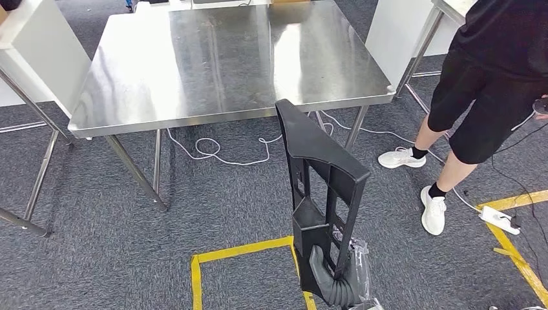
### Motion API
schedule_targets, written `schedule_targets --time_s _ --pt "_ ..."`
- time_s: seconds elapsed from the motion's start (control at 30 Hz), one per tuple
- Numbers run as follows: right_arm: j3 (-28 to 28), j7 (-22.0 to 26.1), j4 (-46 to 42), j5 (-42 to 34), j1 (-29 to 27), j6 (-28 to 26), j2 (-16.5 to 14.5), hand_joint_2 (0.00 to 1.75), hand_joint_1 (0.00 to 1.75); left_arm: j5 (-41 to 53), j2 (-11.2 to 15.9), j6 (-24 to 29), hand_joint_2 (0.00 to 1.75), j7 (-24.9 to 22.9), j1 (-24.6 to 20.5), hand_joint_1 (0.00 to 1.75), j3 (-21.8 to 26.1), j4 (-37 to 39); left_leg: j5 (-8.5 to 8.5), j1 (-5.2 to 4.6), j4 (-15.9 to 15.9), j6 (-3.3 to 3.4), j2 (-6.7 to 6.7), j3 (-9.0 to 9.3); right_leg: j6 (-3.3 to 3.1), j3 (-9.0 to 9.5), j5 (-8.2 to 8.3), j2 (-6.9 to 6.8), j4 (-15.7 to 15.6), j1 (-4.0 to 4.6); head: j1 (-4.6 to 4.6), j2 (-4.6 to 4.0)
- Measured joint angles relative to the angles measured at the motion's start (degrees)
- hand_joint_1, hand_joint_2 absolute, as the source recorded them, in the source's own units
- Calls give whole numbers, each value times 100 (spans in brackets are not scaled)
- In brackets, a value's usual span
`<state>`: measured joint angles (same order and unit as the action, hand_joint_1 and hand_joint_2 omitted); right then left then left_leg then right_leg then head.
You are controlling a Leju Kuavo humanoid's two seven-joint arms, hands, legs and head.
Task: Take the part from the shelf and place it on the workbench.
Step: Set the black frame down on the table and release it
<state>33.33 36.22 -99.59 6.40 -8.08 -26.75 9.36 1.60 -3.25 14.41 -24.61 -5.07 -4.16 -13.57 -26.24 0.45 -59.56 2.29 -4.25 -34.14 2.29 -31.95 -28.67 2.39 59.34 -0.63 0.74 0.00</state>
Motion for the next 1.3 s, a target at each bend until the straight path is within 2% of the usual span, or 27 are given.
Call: schedule_targets --time_s 0.1,0.17,0.23,0.43,0.53,0.57,0.63,0.67,0.7,0.73,0.8,0.83,0.87,0.93,0.97,1.0,1.03,1.1,1.17,1.2,1.23,1.3 --pt "2 -1 6 -10 16 10 -9 175 175 -16 9 8 175 0 14 0 0 0 13 7 21 -87 -71 -12 -113 39 52 -40 -85 12 -1 0" --pt "1 -3 7 -11 45 41 -30 175 175 -33 16 20 175 0 25 0 0 0 31 4 63 -55 -65 16 -148 58 74 -58 -123 -6 -14 0" --pt "0 -3 8 -12 69 87 -50 175 175 -40 21 30 175 0 30 0 -1 0 40 3 98 1 -37 42 -152 74 77 -52 -134 -1 -31 0" --pt "0 -2 10 -25 76 116 -61 175 175 -35 32 37 175 0 30 0 -1 0 36 36 118 -2 -6 63 -165 77 72 -33 -133 43 -34 0" --pt "0 30 19 -67 70 129 -52 175 175 -8 36 116 175 0 31 0 -1 0 23 44 111 -33 -3 60 -162 80 74 -30 -151 32 -34 0" --pt "-1 50 22 -83 67 133 -47 175 175 1 41 167 175 0 31 0 -1 0 15 38 125 -26 3 65 -155 90 78 -26 -177 18 -37 0" --pt "-2 88 24 -112 59 133 -34 175 175 4 47 242 175 0 34 0 -1 -1 64 53 305 37 28 181 -139 104 81 -56 -208 33 -41 0" --pt "-2 102 25 -123 62 134 -24 175 175 4 45 261 175 0 37 0 -1 -1 100 69 419 65 48 259 -142 69 37 -89 -124 50 -41 0" --pt "0 112 28 -133 65 135 -14 175 175 4 45 271 175 1 40 0 -1 -1 135 94 515 75 67 330 -147 -36 -55 -126 84 59 -32 0" --pt "2 118 37 -144 67 138 -2 175 175 4 45 276 175 1 43 0 0 -1 143 106 553 67 87 363 -148 -204 -191 -156 409 33 -23 0" --pt "4 121 61 -165 63 153 19 175 175 4 48 278 175 2 52 0 1 1 118 129 554 33 109 377 -97 -604 -426 -168 1098 -27 -14 0" --pt "4 120 77 -173 58 164 33 175 175 4 46 276 175 2 62 0 1 2 97 143 551 5 112 390 -34 -705 -437 -171 1243 -69 -16 0" --pt "4 121 91 -179 56 174 47 175 175 3 44 275 175 2 74 0 1 2 68 167 542 -37 109 411 55 -678 -344 -176 1151 -113 -15 0" --pt "5 124 109 -189 62 186 65 175 175 -3 40 274 175 1 94 0 1 2 -24 232 474 -161 97 455 264 -346 -11 -180 456 -216 -10 0" --pt "7 126 120 -192 68 190 66 175 175 -5 57 274 175 1 98 0 2 3 -90 250 414 -235 84 459 325 -180 109 -161 135 -246 18 0" --pt "8 134 128 -195 75 193 63 175 175 -7 69 272 175 1 100 0 2 3 -154 251 357 -298 77 454 305 -73 157 -144 -46 -262 37 0" --pt "9 140 138 -198 78 196 62 175 175 -5 80 266 175 2 101 0 2 3 -204 242 316 -343 72 450 233 -42 139 -130 -79 -260 33 0" --pt "6 151 150 -207 79 196 59 175 175 1 83 253 175 2 102 0 -1 3 -257 251 293 -378 71 461 35 -33 70 -124 -20 -242 -17 0" --pt "3 154 153 -211 79 186 60 175 175 12 82 245 175 1 97 0 -2 3 -330 275 124 -381 189 405 -73 7 15 -133 -9 -221 -73 0" --pt "2 156 152 -211 80 178 60 175 175 21 81 242 175 1 90 0 -3 3 -423 274 -126 -377 278 274 -116 39 -9 -145 -11 -202 -85 0" --pt "1 158 152 -210 76 169 61 175 175 27 80 241 175 1 82 0 -3 2 -553 259 -513 -362 365 47 -152 70 -37 -161 -15 -174 -100 0" --pt "1 161 151 -210 65 156 64 175 175 37 80 240 175 2 79 0 -3 3 -774 222 -1368 -311 425 -535 -210 136 -109 -195 -16 -106 -108 0"
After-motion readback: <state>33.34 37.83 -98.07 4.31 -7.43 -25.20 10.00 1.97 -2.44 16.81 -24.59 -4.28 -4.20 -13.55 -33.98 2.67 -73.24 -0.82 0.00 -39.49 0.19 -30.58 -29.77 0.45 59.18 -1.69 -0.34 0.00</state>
